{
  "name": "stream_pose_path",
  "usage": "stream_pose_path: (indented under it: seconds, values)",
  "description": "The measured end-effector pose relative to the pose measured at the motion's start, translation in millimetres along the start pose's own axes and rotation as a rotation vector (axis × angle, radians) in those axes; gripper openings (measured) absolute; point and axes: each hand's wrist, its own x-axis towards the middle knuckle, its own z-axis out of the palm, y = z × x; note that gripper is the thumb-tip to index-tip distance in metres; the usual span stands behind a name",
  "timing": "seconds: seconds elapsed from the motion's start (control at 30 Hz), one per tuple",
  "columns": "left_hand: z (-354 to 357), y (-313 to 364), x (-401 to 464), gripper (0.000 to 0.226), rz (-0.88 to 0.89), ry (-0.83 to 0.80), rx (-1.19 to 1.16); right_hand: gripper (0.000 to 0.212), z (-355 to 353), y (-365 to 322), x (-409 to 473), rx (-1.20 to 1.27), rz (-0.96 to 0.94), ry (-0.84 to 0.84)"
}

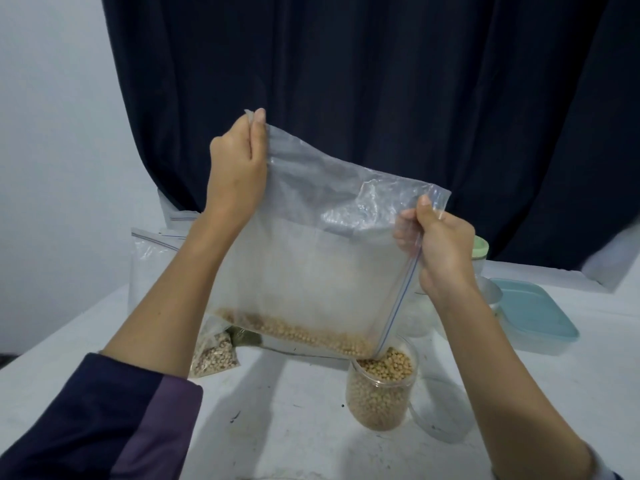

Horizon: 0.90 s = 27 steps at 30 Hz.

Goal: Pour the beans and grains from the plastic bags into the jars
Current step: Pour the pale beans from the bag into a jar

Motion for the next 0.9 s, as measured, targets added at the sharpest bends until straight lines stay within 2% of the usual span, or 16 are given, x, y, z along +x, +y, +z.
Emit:
stream_pose_path:
  seconds: [0.33,0.9]
  values:
    - [2.0,-7.0,-1.1,0.046,-0.024,-0.014,-0.008,0.034,-0.7,2.9,0.6,-0.02,-0.015,0.037]
    - [0.9,-4.3,1.0,0.046,-0.016,-0.027,-0.022,0.035,-1.9,0.3,-2.1,-0.015,-0.013,0.0]
